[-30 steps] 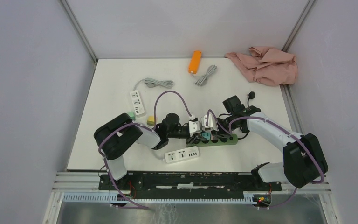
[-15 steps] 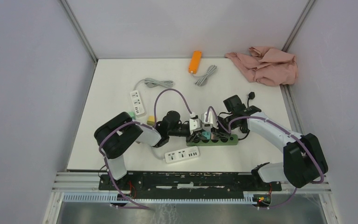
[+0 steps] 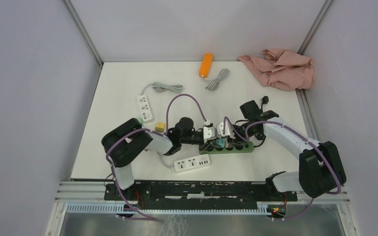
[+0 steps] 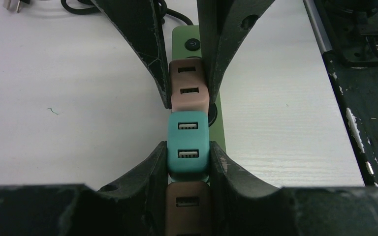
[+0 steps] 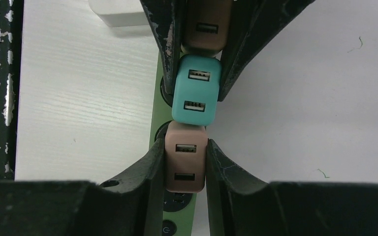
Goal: Pull the plug off the socket
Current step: Remove the plug from the socket.
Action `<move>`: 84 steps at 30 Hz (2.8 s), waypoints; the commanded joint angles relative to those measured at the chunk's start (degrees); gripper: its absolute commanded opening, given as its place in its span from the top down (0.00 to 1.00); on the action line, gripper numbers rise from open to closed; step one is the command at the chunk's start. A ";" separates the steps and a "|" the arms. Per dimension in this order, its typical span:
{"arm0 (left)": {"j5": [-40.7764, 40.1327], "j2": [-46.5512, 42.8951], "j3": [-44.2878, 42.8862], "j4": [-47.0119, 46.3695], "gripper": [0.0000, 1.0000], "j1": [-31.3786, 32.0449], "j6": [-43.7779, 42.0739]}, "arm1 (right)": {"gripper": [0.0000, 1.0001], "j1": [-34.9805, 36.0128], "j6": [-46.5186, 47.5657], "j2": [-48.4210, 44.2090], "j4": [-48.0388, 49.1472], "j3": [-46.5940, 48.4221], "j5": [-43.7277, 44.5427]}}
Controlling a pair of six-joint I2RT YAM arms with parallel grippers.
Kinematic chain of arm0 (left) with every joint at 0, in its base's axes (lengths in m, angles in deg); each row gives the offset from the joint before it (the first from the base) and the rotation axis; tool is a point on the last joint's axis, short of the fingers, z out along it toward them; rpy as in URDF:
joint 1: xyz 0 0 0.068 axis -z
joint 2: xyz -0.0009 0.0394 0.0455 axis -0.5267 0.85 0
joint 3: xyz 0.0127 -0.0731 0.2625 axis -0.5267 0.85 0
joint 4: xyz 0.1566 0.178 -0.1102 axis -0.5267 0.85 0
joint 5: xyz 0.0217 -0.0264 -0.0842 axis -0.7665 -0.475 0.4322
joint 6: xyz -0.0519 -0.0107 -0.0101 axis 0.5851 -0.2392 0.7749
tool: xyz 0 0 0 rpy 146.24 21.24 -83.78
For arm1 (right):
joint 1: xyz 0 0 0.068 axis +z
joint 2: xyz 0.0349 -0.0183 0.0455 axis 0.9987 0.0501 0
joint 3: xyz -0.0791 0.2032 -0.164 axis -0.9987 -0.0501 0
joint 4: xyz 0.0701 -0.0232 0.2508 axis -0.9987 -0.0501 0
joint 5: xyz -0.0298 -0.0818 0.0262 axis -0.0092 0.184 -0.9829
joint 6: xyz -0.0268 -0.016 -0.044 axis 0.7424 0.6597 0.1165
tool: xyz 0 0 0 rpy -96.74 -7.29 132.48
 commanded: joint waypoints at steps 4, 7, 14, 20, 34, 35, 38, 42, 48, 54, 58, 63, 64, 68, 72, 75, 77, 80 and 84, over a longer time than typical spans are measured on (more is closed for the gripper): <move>-1.04 1.72 -0.79 2.67 0.97 0.33 -3.17 | 1.00 4.21 -6.56 -0.09 3.54 1.94 -7.45; -1.00 1.73 -0.59 2.35 0.97 0.31 -3.26 | 1.00 1.37 -7.97 -1.27 5.38 1.74 -4.43; -1.22 1.45 0.02 1.44 0.97 0.35 -3.29 | 1.00 -1.80 4.53 -2.10 -2.94 0.04 -3.46; -1.31 1.61 0.03 1.24 0.97 0.36 -3.28 | 1.00 1.69 9.73 -2.19 -6.39 -0.07 -8.57; -1.44 1.71 0.03 1.20 0.97 0.30 -3.19 | 1.00 -3.63 -2.16 -3.38 1.00 1.05 -5.53; -1.50 1.71 0.07 1.12 0.97 0.29 -3.17 | 1.00 -4.07 0.34 -3.38 -1.01 1.21 -5.68; -1.53 1.71 0.12 1.00 0.97 0.30 -3.18 | 1.00 -4.32 7.18 -3.14 -7.07 1.27 -7.34; -1.62 1.77 0.12 0.98 0.97 0.30 -3.17 | 1.00 -3.15 13.10 -2.81 -11.73 0.84 -11.60; -1.63 1.97 -0.15 1.07 0.97 0.29 -3.21 | 1.00 0.61 -2.31 -2.27 -0.94 1.37 -13.39; -1.61 2.06 -0.24 1.22 0.97 0.30 -3.17 | 1.00 -1.26 -13.84 -2.39 9.21 0.56 -8.01; -1.66 1.98 -0.11 1.15 0.97 0.28 -3.17 | 1.00 -5.41 -8.93 -3.02 5.53 0.63 -6.72; -1.81 1.82 0.16 0.81 0.97 0.29 -3.17 | 1.00 -7.08 3.03 -2.12 -5.93 1.49 -7.87; -1.80 1.84 0.20 0.80 0.97 0.28 -3.23 | 1.00 -7.06 5.27 -1.86 -8.18 1.79 -8.92; -1.88 1.99 0.03 0.88 0.97 0.23 -3.20 | 1.00 -6.22 11.36 -0.99 -13.40 2.29 -14.17; -1.79 2.19 -0.36 1.30 0.97 0.24 -3.28 | 1.00 -2.07 3.22 -0.51 -6.29 1.58 -13.62; -1.73 2.24 -0.42 1.59 0.97 0.25 -3.38 | 1.00 -1.15 -9.05 -0.91 3.15 1.47 -13.93; -1.79 2.23 -0.41 1.51 0.97 0.28 -3.38 | 1.00 -1.23 -12.85 -1.32 5.68 1.83 -12.71; -1.81 2.32 -0.42 1.52 0.97 0.30 -3.35 | 1.00 -2.98 -14.68 -2.11 7.54 1.69 -9.80; -1.79 2.24 -0.41 1.51 0.97 0.30 -3.35 | 1.00 -6.85 -3.66 -1.77 -1.91 3.20 -8.58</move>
